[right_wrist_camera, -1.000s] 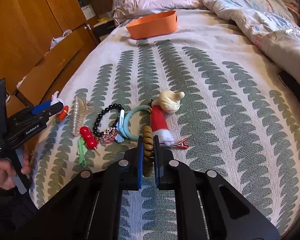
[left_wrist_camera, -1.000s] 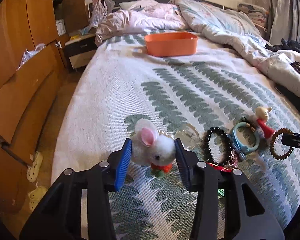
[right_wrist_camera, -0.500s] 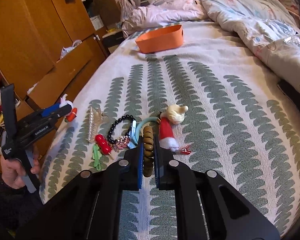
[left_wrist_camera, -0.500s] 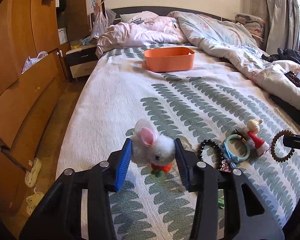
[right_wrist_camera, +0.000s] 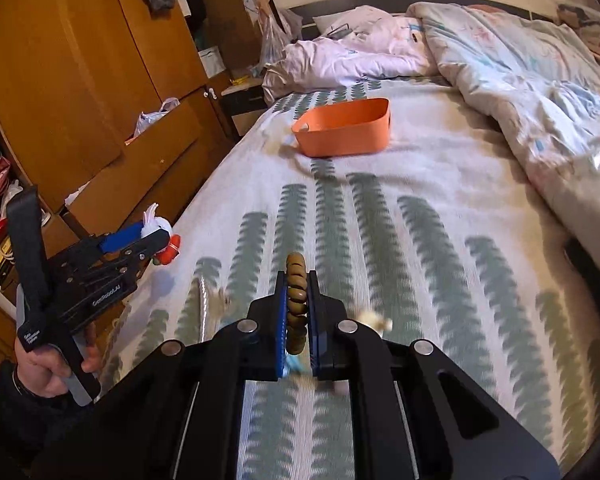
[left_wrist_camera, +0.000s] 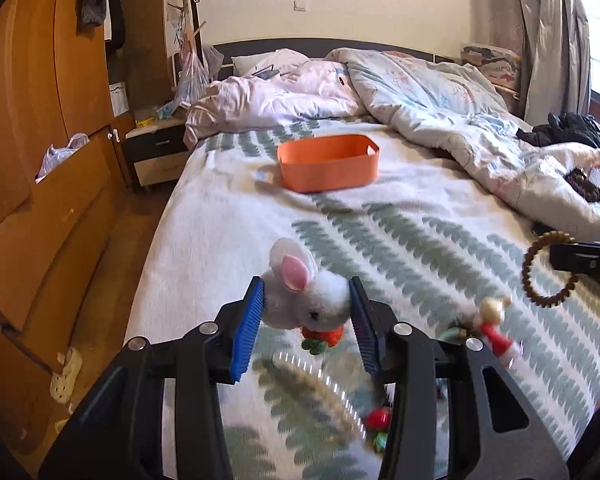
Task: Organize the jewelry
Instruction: 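Carry both items toward the orange basket and set them on the bedspread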
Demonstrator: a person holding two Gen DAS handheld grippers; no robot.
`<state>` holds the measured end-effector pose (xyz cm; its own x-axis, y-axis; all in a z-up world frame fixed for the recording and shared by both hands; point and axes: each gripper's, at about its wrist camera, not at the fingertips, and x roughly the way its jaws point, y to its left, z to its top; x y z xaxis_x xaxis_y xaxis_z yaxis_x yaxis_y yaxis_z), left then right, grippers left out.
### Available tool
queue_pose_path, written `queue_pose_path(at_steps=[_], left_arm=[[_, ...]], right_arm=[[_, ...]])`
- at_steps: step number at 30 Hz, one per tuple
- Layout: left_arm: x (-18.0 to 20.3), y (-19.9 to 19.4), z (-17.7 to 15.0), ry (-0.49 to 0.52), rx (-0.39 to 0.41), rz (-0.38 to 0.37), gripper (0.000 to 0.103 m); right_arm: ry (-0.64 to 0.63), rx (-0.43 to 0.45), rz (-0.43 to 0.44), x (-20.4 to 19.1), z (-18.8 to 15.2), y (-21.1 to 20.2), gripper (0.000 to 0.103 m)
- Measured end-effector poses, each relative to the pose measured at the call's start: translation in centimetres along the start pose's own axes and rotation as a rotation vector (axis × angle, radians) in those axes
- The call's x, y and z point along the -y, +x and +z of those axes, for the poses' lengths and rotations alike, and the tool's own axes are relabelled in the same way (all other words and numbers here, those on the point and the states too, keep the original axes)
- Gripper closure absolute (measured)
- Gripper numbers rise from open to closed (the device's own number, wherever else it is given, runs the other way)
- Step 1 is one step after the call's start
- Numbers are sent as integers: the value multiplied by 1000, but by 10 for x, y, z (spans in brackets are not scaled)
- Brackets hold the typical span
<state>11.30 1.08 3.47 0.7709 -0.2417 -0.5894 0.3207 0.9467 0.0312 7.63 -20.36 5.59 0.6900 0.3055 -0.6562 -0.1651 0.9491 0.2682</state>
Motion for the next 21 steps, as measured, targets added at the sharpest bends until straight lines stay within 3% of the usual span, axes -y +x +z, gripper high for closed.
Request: queue_pose_path(at_steps=[11,21], left_arm=[[5,87,51,-36,-58,-23,59],[10,140,48,-42,-131,4,59]], right_arm=[[-30,-57,0,27,81,79,94],[-33,-145,-26,40,80,145,94]])
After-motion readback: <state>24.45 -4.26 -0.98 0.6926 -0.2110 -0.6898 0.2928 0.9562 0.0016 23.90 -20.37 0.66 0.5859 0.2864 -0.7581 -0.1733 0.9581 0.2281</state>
